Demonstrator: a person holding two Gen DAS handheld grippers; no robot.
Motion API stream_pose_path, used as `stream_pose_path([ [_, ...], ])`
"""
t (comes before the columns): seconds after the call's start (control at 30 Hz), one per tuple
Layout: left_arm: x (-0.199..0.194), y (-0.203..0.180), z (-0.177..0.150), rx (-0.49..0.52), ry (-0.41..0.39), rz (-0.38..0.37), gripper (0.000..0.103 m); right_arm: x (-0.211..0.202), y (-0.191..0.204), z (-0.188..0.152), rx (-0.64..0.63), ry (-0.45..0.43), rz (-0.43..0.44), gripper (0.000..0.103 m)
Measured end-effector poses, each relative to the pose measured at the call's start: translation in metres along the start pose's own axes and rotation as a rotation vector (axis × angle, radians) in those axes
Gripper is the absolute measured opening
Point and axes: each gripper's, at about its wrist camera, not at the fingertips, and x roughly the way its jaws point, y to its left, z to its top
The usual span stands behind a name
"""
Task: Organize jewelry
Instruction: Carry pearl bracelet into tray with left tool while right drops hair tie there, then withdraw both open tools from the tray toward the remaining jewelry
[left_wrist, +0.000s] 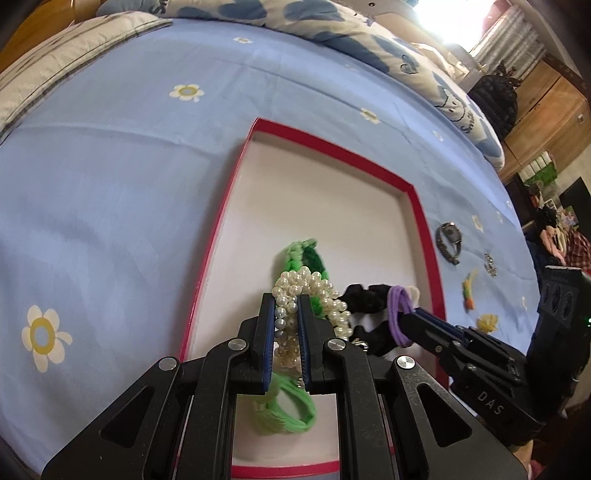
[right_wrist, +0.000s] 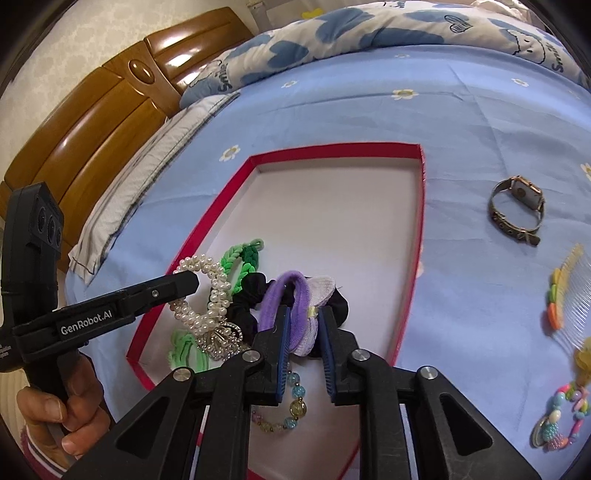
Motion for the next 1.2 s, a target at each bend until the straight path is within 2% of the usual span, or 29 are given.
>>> stream_pose_path([
  [0.27, 0.002, 0.002, -0.003, -0.001, 0.013, 0.02, 0.01, -0.001, -0.004, 0.0, 0.009, 0.0, 0.006, 0.02],
  [0.37, 0.0, 0.0, -0.004, 0.006, 0.011, 0.024, 0.011, -0.003, -0.004, 0.0, 0.017, -0.006, 0.014, 0.025],
  [0.7, -0.012, -0.005, -0.006, 0.011, -0.008, 0.041, 0.03, -0.015, -0.003, -0.003, 0.03, -0.035, 0.022, 0.03],
  [0.87, -0.023, -0.011, -0.007, 0.017, -0.033, 0.036, 0.037, -0.03, -0.007, -0.006, 0.046, -0.064, 0.027, 0.035],
  [1.2, -0.034, -0.037, -0.01, 0.058, -0.045, 0.008, 0.037, -0.067, -0.034, -0.019, 0.115, -0.122, -0.001, 0.036],
])
